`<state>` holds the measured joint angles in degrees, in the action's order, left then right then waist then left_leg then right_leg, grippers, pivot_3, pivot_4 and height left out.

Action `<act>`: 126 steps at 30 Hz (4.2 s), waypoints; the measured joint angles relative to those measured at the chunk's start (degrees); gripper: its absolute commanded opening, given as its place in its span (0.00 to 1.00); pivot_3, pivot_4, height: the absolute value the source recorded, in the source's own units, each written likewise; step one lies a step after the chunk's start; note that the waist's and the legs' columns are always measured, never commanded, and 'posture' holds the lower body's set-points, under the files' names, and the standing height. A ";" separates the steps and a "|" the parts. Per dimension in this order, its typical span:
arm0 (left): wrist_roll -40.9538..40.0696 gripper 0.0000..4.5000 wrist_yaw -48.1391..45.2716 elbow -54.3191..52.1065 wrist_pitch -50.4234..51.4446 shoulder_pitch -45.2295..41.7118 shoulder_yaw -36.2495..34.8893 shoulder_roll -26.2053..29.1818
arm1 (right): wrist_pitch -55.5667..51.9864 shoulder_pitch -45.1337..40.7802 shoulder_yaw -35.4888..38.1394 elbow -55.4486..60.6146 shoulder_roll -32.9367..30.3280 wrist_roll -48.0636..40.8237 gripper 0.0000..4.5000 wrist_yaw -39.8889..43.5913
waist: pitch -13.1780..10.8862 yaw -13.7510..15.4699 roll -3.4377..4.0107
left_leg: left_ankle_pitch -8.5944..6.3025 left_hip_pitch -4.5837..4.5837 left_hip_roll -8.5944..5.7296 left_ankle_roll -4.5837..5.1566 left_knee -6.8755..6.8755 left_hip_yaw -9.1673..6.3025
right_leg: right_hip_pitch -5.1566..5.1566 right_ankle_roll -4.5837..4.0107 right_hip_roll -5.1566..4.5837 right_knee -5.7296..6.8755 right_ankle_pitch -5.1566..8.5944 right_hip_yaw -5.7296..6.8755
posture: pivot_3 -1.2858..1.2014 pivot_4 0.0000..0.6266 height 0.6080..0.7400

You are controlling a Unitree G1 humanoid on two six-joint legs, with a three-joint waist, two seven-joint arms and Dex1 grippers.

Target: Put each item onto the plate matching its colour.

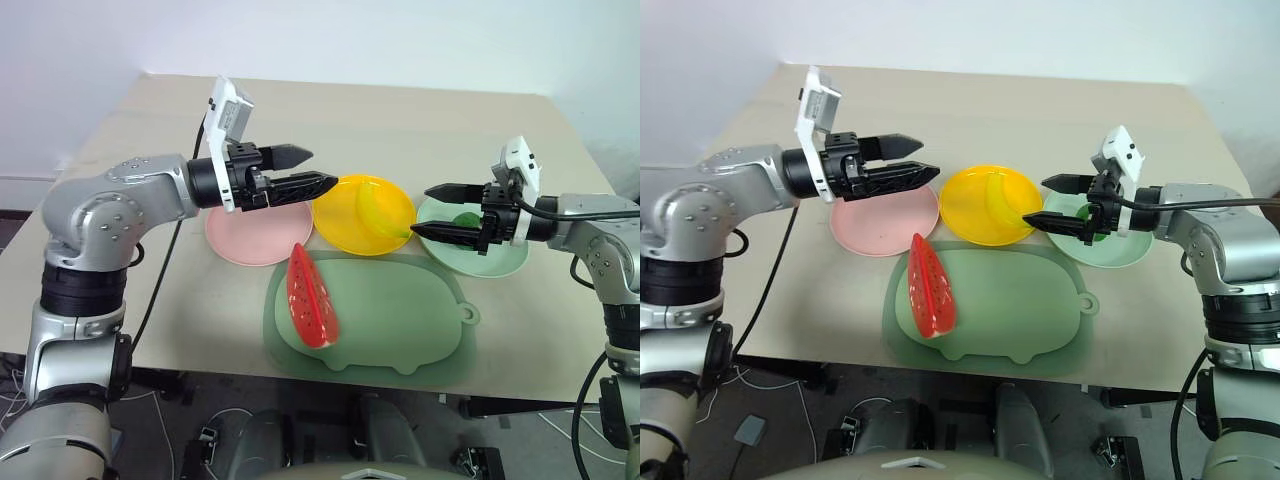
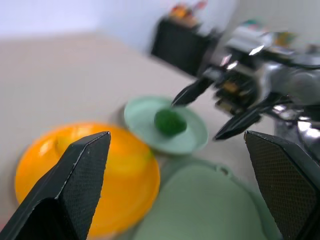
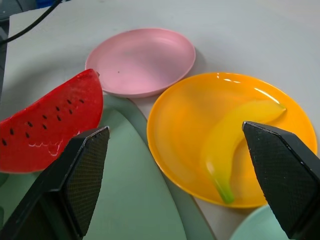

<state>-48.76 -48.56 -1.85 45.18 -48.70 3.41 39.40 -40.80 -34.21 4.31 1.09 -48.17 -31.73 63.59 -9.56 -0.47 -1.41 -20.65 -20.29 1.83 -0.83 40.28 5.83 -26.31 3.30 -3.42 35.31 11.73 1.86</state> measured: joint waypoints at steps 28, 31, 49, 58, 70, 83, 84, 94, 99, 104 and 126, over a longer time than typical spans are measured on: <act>13.32 1.00 -43.74 39.17 -83.65 -26.38 58.64 4.12 | 24.19 20.19 1.91 5.63 -6.08 4.46 1.00 13.02 | -0.02 0.27 -0.03 | -0.55 -0.33 0.02 1.00 0.76 0.05 | 0.01 0.14 -0.05 -0.07 -0.07 -0.15 | 0.52 0.24 0.99; 13.01 1.00 -43.74 41.78 -88.16 -29.08 63.80 2.72 | 28.65 22.92 4.41 4.83 -5.78 4.42 1.00 14.08 | -0.02 0.92 -0.03 | -0.57 -0.32 0.01 1.04 0.78 0.10 | 0.02 0.16 -0.04 -0.11 -0.08 -0.18 | 0.52 0.24 0.99; 14.09 1.00 -43.75 52.39 -98.51 -33.28 76.35 -9.17 | 28.38 31.25 7.82 11.27 -4.64 1.59 1.00 10.81 | -0.05 1.24 -0.09 | -0.60 -0.31 0.00 1.10 0.88 -0.10 | 0.09 0.13 -0.05 -0.15 -0.06 -0.22 | 0.52 0.24 0.99; 19.59 1.00 -43.75 56.90 -100.88 -31.00 76.61 -13.72 | 26.58 32.88 8.04 14.73 -4.64 0.12 1.00 8.81 | -0.06 1.30 -0.09 | -0.62 -0.31 -0.01 1.14 0.90 -0.16 | 0.15 0.13 -0.04 -0.19 -0.06 -0.21 | 0.52 0.24 0.99; 22.12 0.92 -43.66 59.02 -101.15 -28.45 73.92 -16.23 | 26.99 37.55 8.73 18.43 -4.66 -0.18 1.00 8.73 | -0.05 1.30 -0.09 | -0.74 -0.05 -0.02 1.36 0.97 -0.34 | 0.60 -0.03 -0.05 -0.29 0.05 -0.16 | 0.52 0.24 0.99; 16.46 0.72 -43.74 52.83 -90.76 -26.84 73.08 -13.50 | 26.88 34.86 8.63 18.26 -4.70 -0.12 1.00 8.27 | -0.04 1.22 -0.08 | -0.77 -0.05 -0.02 1.40 1.01 -0.58 | 0.71 0.02 -0.02 -0.31 0.03 -0.11 | 0.52 0.24 0.99; 14.47 0.72 -43.75 51.18 -87.45 -26.48 72.17 -13.05 | 26.88 34.49 8.58 18.13 -4.70 -0.11 1.00 8.31 | -0.05 1.22 -0.09 | -0.77 -0.07 -0.01 1.40 1.02 -0.59 | 0.71 0.04 -0.02 -0.31 0.02 -0.11 | 0.52 0.24 0.99; 6.33 0.72 -43.03 52.07 -54.29 -28.03 47.13 -8.61 | 25.36 26.60 7.07 14.42 -4.57 -1.08 1.00 8.85 | -0.07 1.14 -0.10 | -0.76 -0.06 -0.04 1.40 1.03 -0.66 | 0.70 0.17 0.07 -0.27 -0.02 -0.08 | 0.52 0.24 0.99; 20.43 0.72 -37.73 62.73 -48.92 -28.54 39.90 -8.62 | 24.91 23.08 5.79 11.92 -4.40 -1.09 1.00 9.69 | -0.07 1.26 -0.10 | -0.76 -0.11 -0.05 1.39 1.02 -0.70 | 0.70 0.20 0.08 -0.29 -0.04 -0.05 | 0.52 0.24 0.99; 33.95 0.72 -27.85 68.75 -37.41 -29.07 37.30 -9.42 | 25.00 19.53 3.76 9.33 -3.50 -0.61 1.00 10.91 | -0.08 1.28 -0.11 | -0.77 -0.18 -0.08 1.40 1.02 -0.77 | 0.71 0.22 0.07 -0.27 -0.05 -0.06 | 0.52 0.24 0.99; 56.91 0.99 -17.44 72.13 -27.49 -29.14 26.43 -13.09 | 26.41 17.25 1.03 7.51 -0.59 1.53 1.00 11.57 | -0.09 1.18 -0.10 | -0.74 -0.13 -0.08 1.35 1.00 -0.76 | 0.70 0.27 0.05 -0.21 -0.07 -0.03 | 0.52 0.24 0.99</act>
<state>8.15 -66.00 70.28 17.69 -77.84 29.84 26.31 -14.38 -16.96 5.34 8.60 -48.76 -30.20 75.16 -9.65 0.71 -1.51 -21.39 -20.42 1.75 0.52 41.28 5.07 -25.60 3.57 -3.37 35.10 11.66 1.82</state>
